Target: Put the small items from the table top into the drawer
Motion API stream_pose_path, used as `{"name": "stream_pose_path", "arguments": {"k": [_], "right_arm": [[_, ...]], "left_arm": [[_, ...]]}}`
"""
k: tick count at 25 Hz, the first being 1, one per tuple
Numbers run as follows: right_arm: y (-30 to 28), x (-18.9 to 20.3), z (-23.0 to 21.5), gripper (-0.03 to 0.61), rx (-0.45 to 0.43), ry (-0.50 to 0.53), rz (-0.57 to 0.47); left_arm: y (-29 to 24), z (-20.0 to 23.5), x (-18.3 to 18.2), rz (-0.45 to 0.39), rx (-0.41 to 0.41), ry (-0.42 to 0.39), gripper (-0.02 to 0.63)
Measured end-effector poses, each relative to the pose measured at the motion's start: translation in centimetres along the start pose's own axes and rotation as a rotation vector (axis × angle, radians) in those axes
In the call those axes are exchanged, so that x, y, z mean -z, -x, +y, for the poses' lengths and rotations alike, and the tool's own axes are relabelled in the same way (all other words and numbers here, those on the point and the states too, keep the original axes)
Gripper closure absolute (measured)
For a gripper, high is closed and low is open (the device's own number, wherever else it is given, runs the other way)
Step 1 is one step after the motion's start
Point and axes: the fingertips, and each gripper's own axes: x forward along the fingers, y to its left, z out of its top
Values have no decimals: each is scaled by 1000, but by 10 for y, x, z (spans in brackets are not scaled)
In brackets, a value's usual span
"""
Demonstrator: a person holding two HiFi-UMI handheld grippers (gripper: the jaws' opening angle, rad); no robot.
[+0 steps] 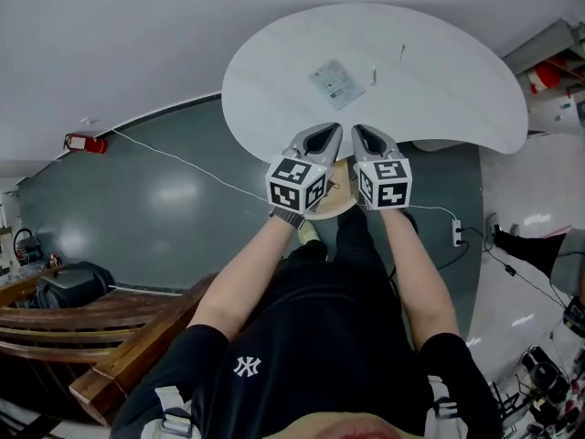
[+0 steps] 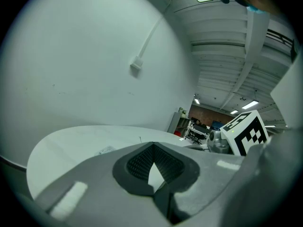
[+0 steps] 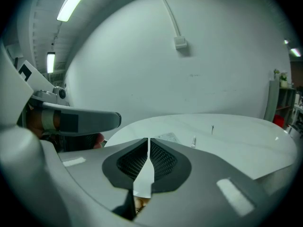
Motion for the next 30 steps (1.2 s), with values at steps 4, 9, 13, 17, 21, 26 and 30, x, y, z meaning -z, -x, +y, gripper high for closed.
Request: {"name": "stream_pose_path", "arguments": {"k": [4, 9, 13, 17, 21, 26, 30], "right_arm": [[-20, 0, -26, 535, -9, -24, 23], [-46, 4, -59, 531, -26, -54, 61], [-69, 12, -81, 523, -49, -77, 98], [-92, 21, -98, 515, -73, -99, 137], [-112, 32, -110, 510, -92, -120, 175], [-136, 48, -123, 500, -106, -164, 227], [-154, 61, -130, 488, -112, -208, 279]], "left_arm": [[-27, 11, 2, 16, -19, 17, 613], [-62, 22, 8, 39, -43, 36, 613], [-87, 33, 18, 64, -64, 57, 613], [-108, 42, 27, 84, -87, 74, 613], [-124, 52, 37, 104, -112, 94, 613], [-139, 61, 47, 121, -137, 113, 613], [-144, 69, 54, 131, -162, 137, 613]]}}
